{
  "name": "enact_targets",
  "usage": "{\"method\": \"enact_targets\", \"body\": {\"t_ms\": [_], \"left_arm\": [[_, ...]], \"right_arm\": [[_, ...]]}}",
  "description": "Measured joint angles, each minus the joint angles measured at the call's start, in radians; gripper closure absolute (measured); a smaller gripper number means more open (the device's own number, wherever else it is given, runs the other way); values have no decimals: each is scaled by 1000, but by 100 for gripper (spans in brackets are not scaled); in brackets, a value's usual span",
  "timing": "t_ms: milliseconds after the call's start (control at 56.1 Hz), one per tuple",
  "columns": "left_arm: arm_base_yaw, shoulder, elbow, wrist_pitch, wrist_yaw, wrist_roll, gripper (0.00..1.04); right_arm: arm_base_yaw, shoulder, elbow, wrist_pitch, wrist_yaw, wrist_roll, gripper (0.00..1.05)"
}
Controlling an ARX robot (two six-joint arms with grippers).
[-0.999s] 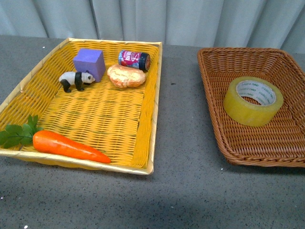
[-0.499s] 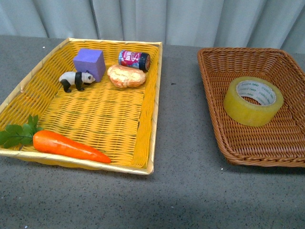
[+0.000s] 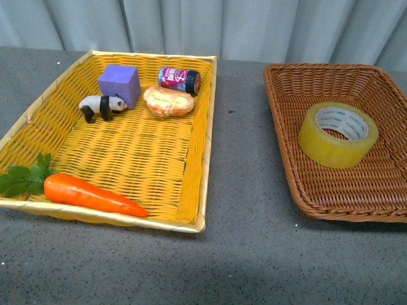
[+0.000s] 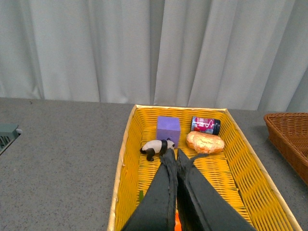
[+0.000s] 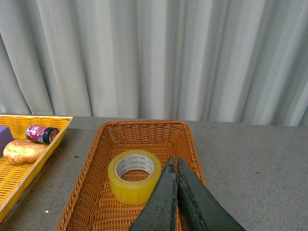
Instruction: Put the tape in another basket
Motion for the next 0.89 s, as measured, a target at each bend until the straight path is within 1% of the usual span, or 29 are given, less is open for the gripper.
{"method": "enact_targets", "body": {"t_ms": [36,107,178,357,392,428,517,553,589,660,713,731,820,838,856,892], "left_arm": [[0,-55,0,-81,3,0,101],[0,-124,0,-135,3,0,101],[0,-135,0,-140,3,0,101],[0,-139,0,-142,3,0,101],[0,-139,0,-142,3,0,93],[0,-139,0,-142,3,0,83],[0,-139,0,-142,3,0,65],[0,-139,0,-142,3,0,59],[0,-139,0,-142,3,0,50],[0,-139,0,-142,3,0,40],[0,-139,0,-142,3,0,29],[0,-139,0,-142,3,0,27],[0,-139,0,-142,3,0,9],[0,-139,0,-142,3,1,5],[0,-139,0,-142,3,3,6],[0,-139,0,-142,3,2,7]], "right_arm": [[0,-34,1,-39,0,0,104],[0,-125,1,-163,0,0,104],[0,-169,1,-176,-2,0,104],[0,-173,1,-180,-1,0,104],[0,-174,1,-180,-1,0,98],[0,-174,1,-180,-1,0,88],[0,-174,1,-180,-1,0,70],[0,-174,1,-180,-1,0,65],[0,-174,1,-180,-1,0,56],[0,-174,1,-180,-1,0,45],[0,-174,1,-180,-1,0,34],[0,-174,1,-180,-1,0,33],[0,-174,1,-180,-1,0,15],[0,-174,1,-180,-1,0,10],[0,-174,1,-180,-1,1,7],[0,-174,1,-180,0,0,8]]}}
